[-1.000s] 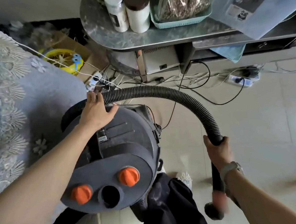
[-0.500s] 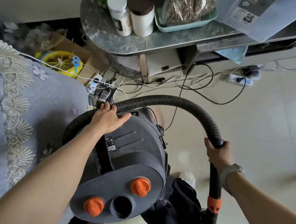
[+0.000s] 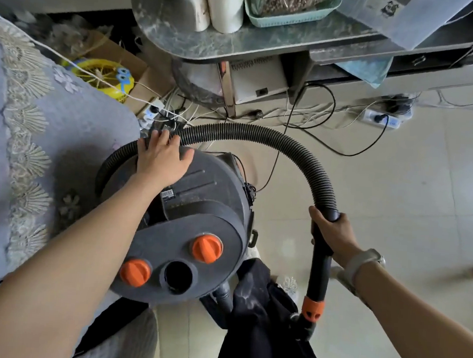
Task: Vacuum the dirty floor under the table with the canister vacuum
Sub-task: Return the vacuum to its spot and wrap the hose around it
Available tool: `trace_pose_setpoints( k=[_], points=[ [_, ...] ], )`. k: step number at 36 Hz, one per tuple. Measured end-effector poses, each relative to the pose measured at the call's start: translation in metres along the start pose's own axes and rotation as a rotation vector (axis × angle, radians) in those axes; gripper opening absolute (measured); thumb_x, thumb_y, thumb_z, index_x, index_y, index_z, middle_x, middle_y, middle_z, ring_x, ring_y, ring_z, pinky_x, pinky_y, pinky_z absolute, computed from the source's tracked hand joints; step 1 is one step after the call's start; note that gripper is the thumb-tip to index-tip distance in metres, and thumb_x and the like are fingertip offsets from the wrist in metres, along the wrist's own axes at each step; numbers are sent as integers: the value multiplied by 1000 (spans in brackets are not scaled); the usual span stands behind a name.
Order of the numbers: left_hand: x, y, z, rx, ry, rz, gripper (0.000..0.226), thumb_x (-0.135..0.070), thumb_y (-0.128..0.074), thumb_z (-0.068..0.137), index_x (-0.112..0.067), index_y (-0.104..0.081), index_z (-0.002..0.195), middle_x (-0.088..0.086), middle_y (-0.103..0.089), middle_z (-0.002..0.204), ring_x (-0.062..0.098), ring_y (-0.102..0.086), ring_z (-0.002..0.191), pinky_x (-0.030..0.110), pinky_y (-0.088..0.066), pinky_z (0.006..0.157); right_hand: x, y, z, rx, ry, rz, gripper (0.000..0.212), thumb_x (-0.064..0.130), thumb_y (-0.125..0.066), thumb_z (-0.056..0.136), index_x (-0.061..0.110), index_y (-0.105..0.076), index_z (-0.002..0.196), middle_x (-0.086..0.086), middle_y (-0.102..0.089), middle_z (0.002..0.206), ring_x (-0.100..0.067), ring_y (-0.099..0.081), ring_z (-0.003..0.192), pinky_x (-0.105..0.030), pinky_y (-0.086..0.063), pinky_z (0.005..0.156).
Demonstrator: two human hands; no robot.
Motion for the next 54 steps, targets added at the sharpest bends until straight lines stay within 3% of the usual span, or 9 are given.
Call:
trace_pose_setpoints(
  k=[5,12,16,26,35,41,45,49,54],
  points=[
    [-24,-14,-77,-127,-13,-150,57,-39,-42,98,-14,-31,148,12,-9,160,28,-1,148,58,-3,115,4,0,-27,81,0,135,33,30,-70,86,5,-49,95,-10,-53,68,-21,-54,52,-31,-55,46],
    [-43,-54,-186,-341,-24,-267,47,-29,-51,87,-4,-58,127,21,-44,143,39,-36,136,68,-29,103,-22,-16,-74,157,-127,268,39,36,-69,87,6,-49,101,-11,-54,78,-25,-57,62,-37,-59,53],
    [-39,-81,-236,-412,-27,-294,47,-29,-45,87,-5,-58,126,21,-46,141,42,-37,135,63,-36,101,-43,-37,-93,150,-157,395,31,35,-68,88,10,-49,89,-11,-53,78,-26,-57,64,-41,-58,65],
    [1,-154,-279,-309,33,-182,76,-19,-63,77,-13,-33,147,21,-29,153,37,-21,144,65,-27,105,-96,-119,-107,103,-37,636,30,24,-67,89,17,-43,106,-1,-55,90,-16,-56,78,-41,-50,84],
    [16,-175,-274,-339,-64,-226,89,-17,-63,80,-19,-12,152,24,-18,156,47,-16,142,66,-29,105,-164,-159,-111,125,-56,470,41,1,-60,88,23,-41,117,-9,-55,108,-24,-57,98,-49,-46,98],
    [19,-180,-279,-341,-87,-249,88,-16,-62,81,-22,-9,152,22,-17,157,44,-14,144,64,-30,106,-156,-162,-107,133,-25,275,39,1,-58,87,17,-40,118,-3,-54,105,-21,-54,95,-36,-44,83],
    [21,-183,-289,-341,-83,-257,81,-17,-60,80,-16,-20,150,23,-22,155,46,-23,141,61,-30,107,-156,-148,-112,175,5,178,43,0,-53,91,24,-39,125,4,-51,110,-12,-51,90,-33,-37,87],
    [13,-178,-296,-321,-87,-280,78,-18,-67,76,-10,-34,147,23,-26,154,45,-29,139,58,-33,104,-151,-132,-117,164,35,2,65,8,-53,94,12,-20,150,-8,-38,149,-24,-42,132,-34,-32,107],
    [-9,-158,-300,-311,-94,-324,66,-17,-59,75,-5,-46,138,23,-39,146,44,-41,131,57,-39,100,-131,-116,-137,148,188,-218,62,15,-51,97,9,-21,151,-12,-32,153,-25,-34,139,-30,-30,107]
  ],
)
Point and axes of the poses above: each hand's wrist, its own z-axis towards the middle knuckle, its own y-axis out of the back of the hand, x = y × z, the point moved 2 cm from there along z, towards the middle knuckle
